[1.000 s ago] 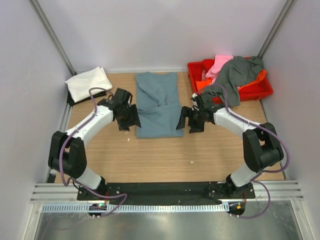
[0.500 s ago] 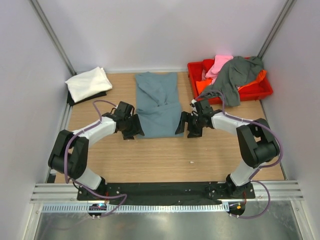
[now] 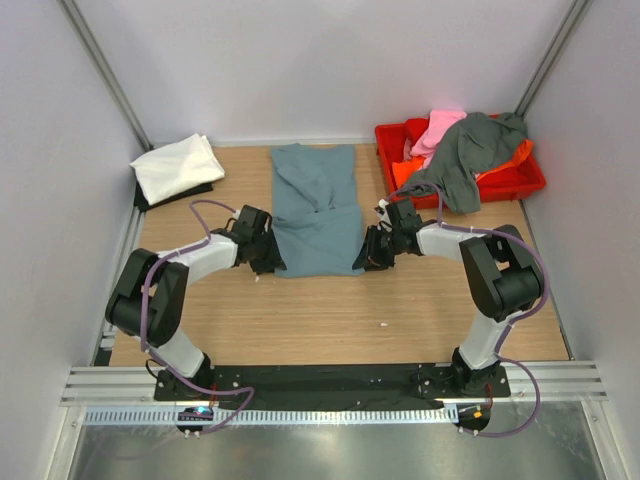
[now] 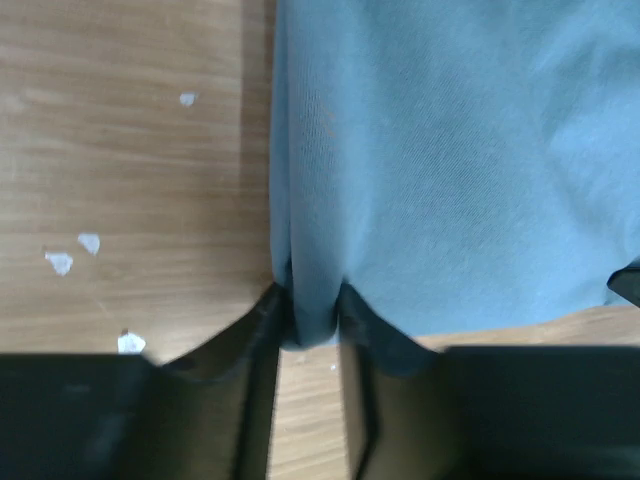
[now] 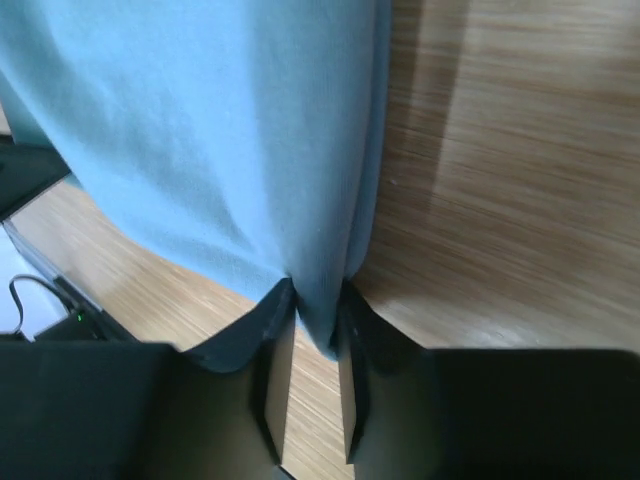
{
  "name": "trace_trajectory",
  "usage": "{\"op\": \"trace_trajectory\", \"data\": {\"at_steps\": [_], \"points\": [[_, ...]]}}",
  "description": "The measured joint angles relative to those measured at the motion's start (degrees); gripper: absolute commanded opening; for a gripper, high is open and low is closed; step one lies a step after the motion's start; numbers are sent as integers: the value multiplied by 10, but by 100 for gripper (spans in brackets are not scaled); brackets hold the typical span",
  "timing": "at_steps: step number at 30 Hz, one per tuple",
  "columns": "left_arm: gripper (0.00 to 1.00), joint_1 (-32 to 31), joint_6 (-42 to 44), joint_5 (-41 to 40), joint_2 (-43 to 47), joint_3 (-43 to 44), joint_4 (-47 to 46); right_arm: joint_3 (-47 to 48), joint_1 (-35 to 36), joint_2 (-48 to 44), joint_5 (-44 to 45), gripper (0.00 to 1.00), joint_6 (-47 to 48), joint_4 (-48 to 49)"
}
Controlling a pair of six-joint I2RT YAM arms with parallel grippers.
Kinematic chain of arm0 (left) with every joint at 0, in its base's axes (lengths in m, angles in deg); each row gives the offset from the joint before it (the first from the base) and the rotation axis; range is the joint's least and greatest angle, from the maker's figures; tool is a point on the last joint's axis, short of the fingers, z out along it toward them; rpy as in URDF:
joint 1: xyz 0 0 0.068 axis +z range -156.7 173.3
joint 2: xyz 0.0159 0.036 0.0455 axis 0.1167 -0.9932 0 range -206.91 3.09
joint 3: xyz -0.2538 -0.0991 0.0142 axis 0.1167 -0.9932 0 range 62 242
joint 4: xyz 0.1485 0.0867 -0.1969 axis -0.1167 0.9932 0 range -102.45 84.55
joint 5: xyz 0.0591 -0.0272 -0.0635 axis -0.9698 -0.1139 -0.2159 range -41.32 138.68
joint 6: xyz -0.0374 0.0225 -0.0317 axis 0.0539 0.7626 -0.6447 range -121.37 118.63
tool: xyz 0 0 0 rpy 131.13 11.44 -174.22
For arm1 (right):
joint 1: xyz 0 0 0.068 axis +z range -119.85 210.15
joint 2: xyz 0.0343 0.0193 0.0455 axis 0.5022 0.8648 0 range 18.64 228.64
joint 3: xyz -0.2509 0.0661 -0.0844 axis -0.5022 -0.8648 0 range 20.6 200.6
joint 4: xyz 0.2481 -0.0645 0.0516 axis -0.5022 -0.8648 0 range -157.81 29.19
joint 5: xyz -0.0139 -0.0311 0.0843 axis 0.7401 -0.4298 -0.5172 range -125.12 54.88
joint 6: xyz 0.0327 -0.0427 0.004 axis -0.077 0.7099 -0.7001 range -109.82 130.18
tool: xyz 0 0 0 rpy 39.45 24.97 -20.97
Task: Fold and stack the t-shirts
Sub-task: Fold the tshirt
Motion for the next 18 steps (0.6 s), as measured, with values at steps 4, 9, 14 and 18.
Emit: {"op": "trace_trajectory", "data": {"at_steps": [4, 9, 14, 18], "points": [[0, -5, 1, -2, -13, 1, -23, 0, 0, 14, -15, 13, -2, 14], [0, -19, 0, -13, -3, -3, -19, -5, 0, 10, -17, 8, -2, 17], [0, -63, -22, -27, 86, -42, 37, -67, 4, -62, -7, 3, -2, -5], [0, -121, -50, -38, 206, -63, 100, -142, 17, -205, 6, 2, -8, -46]]}}
